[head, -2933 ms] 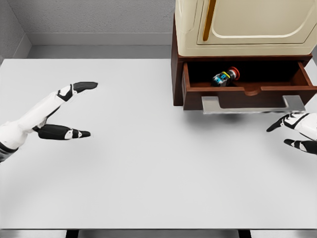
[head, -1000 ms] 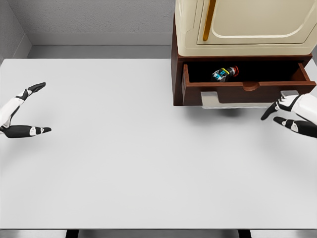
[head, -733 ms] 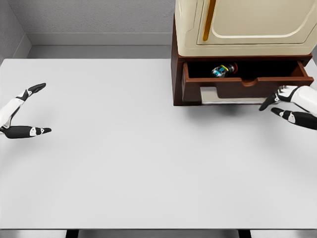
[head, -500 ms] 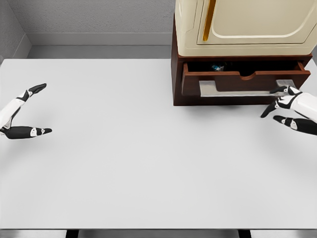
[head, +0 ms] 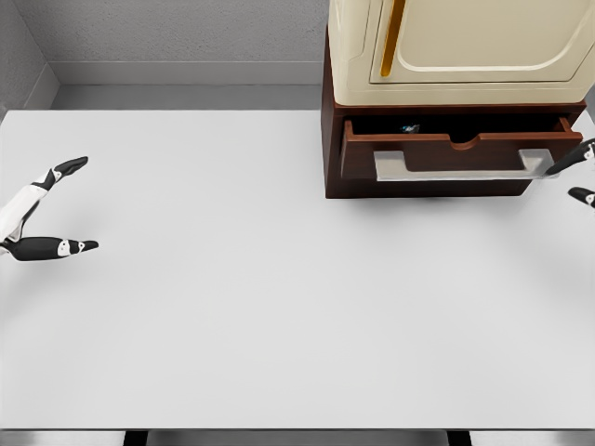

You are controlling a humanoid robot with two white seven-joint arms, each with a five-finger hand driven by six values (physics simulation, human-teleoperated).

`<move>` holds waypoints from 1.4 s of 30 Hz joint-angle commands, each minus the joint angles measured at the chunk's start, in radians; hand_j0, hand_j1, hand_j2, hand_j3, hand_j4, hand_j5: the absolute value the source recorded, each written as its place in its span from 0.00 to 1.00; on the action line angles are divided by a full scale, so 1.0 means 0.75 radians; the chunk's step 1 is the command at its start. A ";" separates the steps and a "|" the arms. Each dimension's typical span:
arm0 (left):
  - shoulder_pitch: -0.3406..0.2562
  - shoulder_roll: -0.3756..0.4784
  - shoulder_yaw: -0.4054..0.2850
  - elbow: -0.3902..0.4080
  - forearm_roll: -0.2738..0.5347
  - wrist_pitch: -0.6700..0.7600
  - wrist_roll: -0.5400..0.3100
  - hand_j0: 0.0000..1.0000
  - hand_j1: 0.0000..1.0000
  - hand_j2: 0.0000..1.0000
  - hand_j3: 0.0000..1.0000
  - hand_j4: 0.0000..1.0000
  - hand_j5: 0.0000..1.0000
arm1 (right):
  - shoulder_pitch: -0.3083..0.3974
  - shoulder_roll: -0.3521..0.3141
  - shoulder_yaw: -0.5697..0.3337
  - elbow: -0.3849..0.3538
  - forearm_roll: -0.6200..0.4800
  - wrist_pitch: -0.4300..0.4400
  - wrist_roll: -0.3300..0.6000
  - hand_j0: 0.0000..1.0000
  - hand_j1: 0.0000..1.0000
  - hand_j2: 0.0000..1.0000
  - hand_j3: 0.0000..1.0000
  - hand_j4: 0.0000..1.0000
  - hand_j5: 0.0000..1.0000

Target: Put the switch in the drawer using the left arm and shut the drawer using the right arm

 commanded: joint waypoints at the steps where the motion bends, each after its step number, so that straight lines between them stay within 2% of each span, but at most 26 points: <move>1: 0.006 0.001 0.000 -0.005 0.010 0.002 0.000 1.00 1.00 1.00 1.00 1.00 1.00 | 0.006 -0.001 -0.020 -0.005 -0.033 0.002 0.001 0.62 0.62 0.62 0.62 0.62 0.62; 6: 0.012 0.003 0.000 -0.015 0.008 0.002 0.000 1.00 1.00 1.00 1.00 1.00 1.00 | 0.104 -0.038 -0.016 -0.035 0.090 0.002 0.007 0.56 0.56 0.56 0.56 0.56 0.56; 18: 0.020 0.001 0.006 -0.015 0.008 0.002 0.000 1.00 1.00 1.00 1.00 1.00 1.00 | 0.106 0.007 0.038 -0.042 0.235 0.002 0.003 0.55 0.55 0.55 0.55 0.55 0.55; 22: 0.020 0.001 0.008 -0.015 0.008 0.002 0.000 1.00 1.00 1.00 1.00 1.00 1.00 | 0.102 0.062 0.040 -0.162 0.261 0.002 0.007 0.55 0.55 0.55 0.55 0.55 0.55; 25: 0.022 0.001 0.008 -0.015 0.008 0.002 0.000 1.00 1.00 1.00 1.00 1.00 1.00 | 0.100 0.078 0.050 -0.175 0.272 0.002 0.005 0.55 0.55 0.55 0.55 0.55 0.55; 27: 0.020 0.001 0.008 -0.015 0.008 0.002 0.000 1.00 1.00 1.00 1.00 1.00 1.00 | 0.068 0.109 0.060 -0.175 0.270 0.002 0.005 0.55 0.55 0.55 0.55 0.55 0.55; 31: 0.020 -0.015 0.019 -0.017 0.008 0.002 0.000 1.00 1.00 1.00 1.00 1.00 1.00 | -0.125 0.181 0.236 -0.172 0.288 0.002 0.007 0.55 0.55 0.55 0.55 0.55 0.55; 42: 0.022 -0.017 0.019 -0.017 0.008 0.002 0.000 1.00 1.00 1.00 1.00 1.00 1.00 | -0.145 0.209 0.244 -0.170 0.321 0.002 0.007 0.55 0.55 0.55 0.55 0.55 0.55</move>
